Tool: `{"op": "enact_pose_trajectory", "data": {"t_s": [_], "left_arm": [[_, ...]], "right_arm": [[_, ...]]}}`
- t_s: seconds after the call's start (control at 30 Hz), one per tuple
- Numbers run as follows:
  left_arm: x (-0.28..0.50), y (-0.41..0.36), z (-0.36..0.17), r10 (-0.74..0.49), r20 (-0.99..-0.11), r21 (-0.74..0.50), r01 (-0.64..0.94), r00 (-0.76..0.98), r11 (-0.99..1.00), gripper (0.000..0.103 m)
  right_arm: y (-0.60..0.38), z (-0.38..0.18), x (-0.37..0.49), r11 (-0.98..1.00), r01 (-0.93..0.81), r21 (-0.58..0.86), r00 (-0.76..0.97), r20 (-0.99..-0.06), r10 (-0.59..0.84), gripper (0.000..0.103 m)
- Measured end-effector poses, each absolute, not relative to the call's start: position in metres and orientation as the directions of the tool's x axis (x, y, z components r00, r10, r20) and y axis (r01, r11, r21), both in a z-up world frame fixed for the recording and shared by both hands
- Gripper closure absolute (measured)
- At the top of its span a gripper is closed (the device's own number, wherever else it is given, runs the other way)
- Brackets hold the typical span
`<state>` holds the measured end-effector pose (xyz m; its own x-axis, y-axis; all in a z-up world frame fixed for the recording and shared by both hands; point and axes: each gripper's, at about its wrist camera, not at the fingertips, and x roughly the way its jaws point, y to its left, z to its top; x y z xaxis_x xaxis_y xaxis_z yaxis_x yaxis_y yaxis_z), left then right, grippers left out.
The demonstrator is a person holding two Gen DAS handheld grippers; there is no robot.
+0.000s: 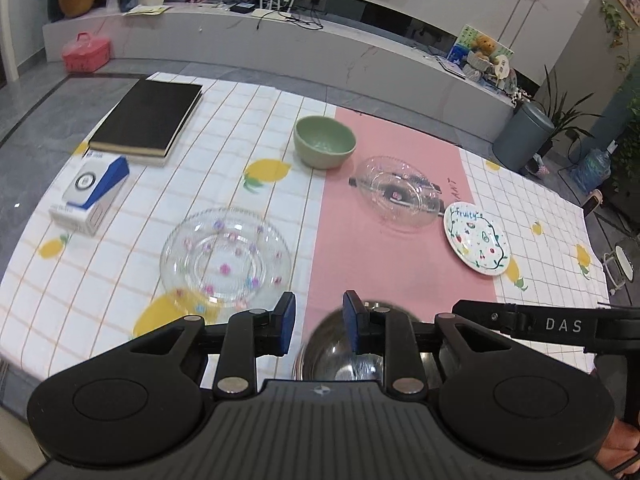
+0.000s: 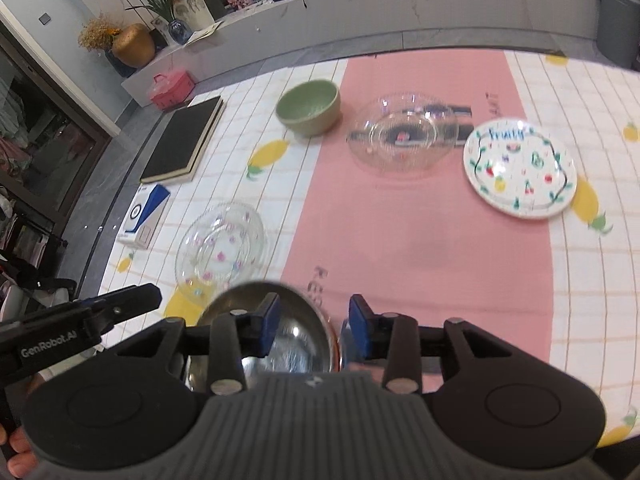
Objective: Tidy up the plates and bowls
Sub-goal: 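Move both grippers to the green ceramic bowl and close them on its rim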
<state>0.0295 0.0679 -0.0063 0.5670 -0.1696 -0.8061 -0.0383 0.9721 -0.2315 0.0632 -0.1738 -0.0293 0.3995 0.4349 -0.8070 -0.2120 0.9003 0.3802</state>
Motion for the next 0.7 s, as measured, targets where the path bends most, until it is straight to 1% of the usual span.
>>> {"op": "enact_pose_trajectory", "data": {"t_s": [0.23,0.27,0.37,0.47,0.53,0.7], "left_arm": [[0.066,0.067,-0.002,-0.184,-0.803,-0.216,0.012,0.567,0.976,0.072],[0.073,0.067,-0.002,-0.191,-0.800,-0.220,0.018,0.569,0.975,0.071],[0.092,0.071,-0.001,-0.210,-0.786,-0.237,0.031,0.582,0.971,0.068],[0.113,0.074,-0.004,-0.219,-0.767,-0.242,0.044,0.603,0.969,0.065],[0.127,0.078,-0.009,-0.229,-0.757,-0.258,0.043,0.612,0.965,0.062],[0.170,0.093,-0.030,-0.237,-0.757,-0.289,0.014,0.609,0.957,0.060]], "right_arm": [[-0.168,-0.028,0.104,0.913,-0.217,0.346,0.409,-0.817,0.407,0.060],[-0.167,-0.029,0.111,0.915,-0.213,0.342,0.409,-0.820,0.401,0.059],[-0.166,-0.033,0.135,0.919,-0.199,0.340,0.411,-0.823,0.393,0.058],[-0.169,-0.040,0.159,0.905,-0.167,0.392,0.423,-0.800,0.425,0.058],[-0.170,-0.045,0.175,0.894,-0.136,0.426,0.442,-0.782,0.440,0.054],[-0.161,-0.060,0.217,0.887,-0.116,0.446,0.437,-0.779,0.449,0.054]]}}
